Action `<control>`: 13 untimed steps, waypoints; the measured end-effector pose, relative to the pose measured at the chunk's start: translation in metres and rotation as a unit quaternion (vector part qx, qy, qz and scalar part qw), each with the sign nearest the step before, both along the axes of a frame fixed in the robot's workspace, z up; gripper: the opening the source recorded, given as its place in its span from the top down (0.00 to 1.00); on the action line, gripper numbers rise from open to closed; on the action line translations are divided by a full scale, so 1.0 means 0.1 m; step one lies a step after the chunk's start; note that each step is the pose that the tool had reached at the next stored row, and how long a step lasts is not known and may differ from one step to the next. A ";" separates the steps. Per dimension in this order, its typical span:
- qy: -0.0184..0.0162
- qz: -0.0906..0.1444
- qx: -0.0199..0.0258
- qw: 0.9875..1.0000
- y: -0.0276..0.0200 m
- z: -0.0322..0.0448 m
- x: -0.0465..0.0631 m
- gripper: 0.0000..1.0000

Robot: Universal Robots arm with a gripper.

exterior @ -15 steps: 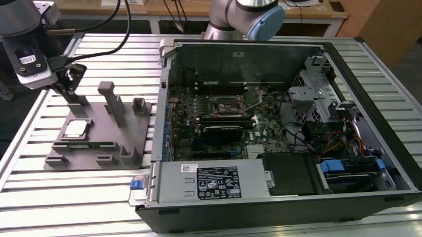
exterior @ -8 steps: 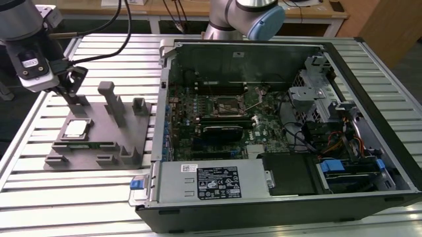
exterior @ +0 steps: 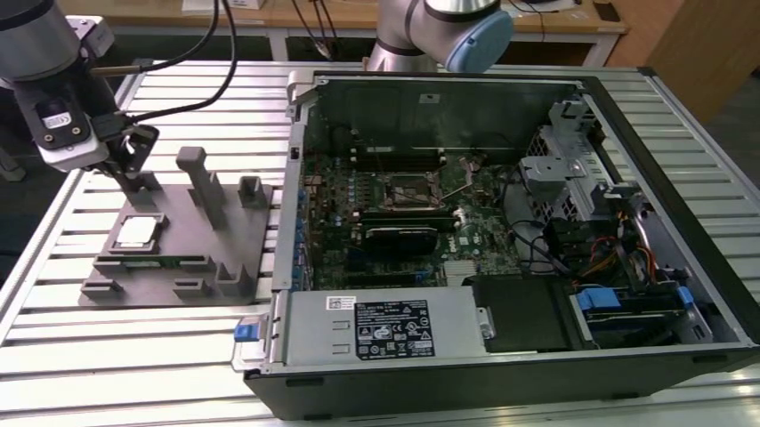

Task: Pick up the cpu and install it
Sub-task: 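Pick up the cpu and move it towards the insertion slot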

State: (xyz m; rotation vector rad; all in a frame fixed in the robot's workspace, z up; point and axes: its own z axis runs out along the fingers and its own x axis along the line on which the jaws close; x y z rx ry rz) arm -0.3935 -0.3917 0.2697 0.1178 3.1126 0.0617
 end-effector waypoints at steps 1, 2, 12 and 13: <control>0.000 0.000 0.000 1.000 0.000 -0.009 0.00 0.89; 0.000 0.000 0.000 1.000 0.000 -0.017 -0.01 0.89; 0.000 0.000 -0.001 1.000 -0.002 -0.098 -0.04 0.89; 0.000 0.000 -0.001 1.000 -0.002 -0.105 -0.04 0.89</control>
